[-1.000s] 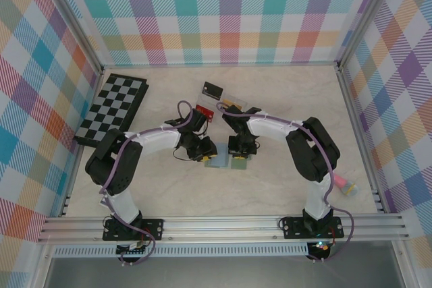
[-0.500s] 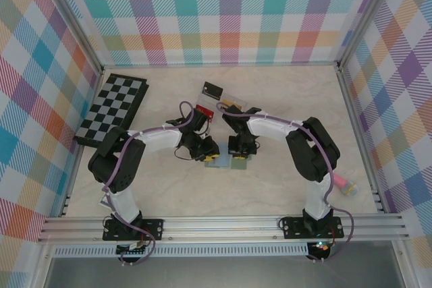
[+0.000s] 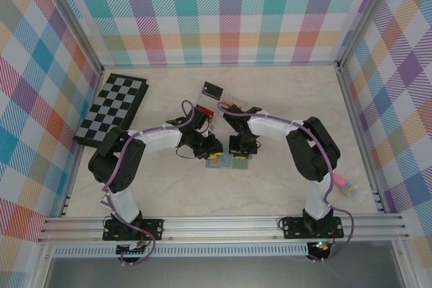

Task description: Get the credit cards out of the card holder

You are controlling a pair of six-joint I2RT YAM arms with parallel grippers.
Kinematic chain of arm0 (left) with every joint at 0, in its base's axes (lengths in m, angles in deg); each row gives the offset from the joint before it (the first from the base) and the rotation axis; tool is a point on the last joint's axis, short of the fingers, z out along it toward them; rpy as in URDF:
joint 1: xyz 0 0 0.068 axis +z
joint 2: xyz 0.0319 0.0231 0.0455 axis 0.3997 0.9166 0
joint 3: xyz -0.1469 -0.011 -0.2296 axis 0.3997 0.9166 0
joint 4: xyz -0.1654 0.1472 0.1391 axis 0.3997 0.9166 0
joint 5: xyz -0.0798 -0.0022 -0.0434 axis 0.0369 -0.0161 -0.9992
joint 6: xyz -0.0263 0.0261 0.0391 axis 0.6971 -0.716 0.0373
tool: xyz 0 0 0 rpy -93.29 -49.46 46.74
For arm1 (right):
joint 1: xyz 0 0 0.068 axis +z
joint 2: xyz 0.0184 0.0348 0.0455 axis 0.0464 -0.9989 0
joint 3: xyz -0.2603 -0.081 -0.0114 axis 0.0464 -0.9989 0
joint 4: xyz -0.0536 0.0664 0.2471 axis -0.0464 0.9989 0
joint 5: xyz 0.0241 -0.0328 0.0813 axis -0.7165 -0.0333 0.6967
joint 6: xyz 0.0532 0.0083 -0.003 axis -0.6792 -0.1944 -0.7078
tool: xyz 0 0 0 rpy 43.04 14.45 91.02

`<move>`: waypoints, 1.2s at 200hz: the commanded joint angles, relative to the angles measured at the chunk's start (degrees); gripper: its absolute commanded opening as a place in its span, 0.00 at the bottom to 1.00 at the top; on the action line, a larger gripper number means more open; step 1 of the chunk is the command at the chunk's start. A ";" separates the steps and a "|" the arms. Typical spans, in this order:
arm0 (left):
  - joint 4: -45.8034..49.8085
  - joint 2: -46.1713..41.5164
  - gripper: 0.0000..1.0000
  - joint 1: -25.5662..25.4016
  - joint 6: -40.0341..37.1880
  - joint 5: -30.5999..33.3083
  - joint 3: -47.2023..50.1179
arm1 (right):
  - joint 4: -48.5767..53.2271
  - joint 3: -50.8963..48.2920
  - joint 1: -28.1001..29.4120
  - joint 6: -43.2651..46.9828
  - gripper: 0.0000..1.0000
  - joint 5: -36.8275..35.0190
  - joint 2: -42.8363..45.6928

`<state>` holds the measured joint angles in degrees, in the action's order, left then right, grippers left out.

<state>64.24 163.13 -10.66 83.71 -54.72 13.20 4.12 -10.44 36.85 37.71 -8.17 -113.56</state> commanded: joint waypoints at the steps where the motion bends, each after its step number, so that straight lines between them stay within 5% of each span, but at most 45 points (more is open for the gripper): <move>1: -1.87 -1.00 0.20 -0.40 -0.62 -2.36 -0.63 | -0.56 -0.60 0.04 0.77 0.07 1.05 -1.17; 72: 0.72 -1.83 0.08 -0.68 -1.24 0.88 -0.88 | -3.43 -1.83 -0.03 0.09 0.08 1.82 5.02; 173: 26.53 -9.35 0.00 -0.68 -11.31 20.92 -6.20 | -8.55 -3.20 -0.22 0.21 0.20 8.97 12.00; 209: 26.02 -7.14 0.07 -0.79 -10.81 20.62 -7.02 | -7.82 -3.67 -0.22 -0.40 0.25 5.76 14.58; 240: 23.97 -5.08 0.26 -1.54 -10.07 18.20 -8.19 | -7.57 -4.81 -0.39 -1.06 0.28 3.69 16.36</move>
<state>88.37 156.40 -11.20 73.57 -35.10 7.26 -3.58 -13.92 36.78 37.44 -2.49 -99.29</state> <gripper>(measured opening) 0.202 0.274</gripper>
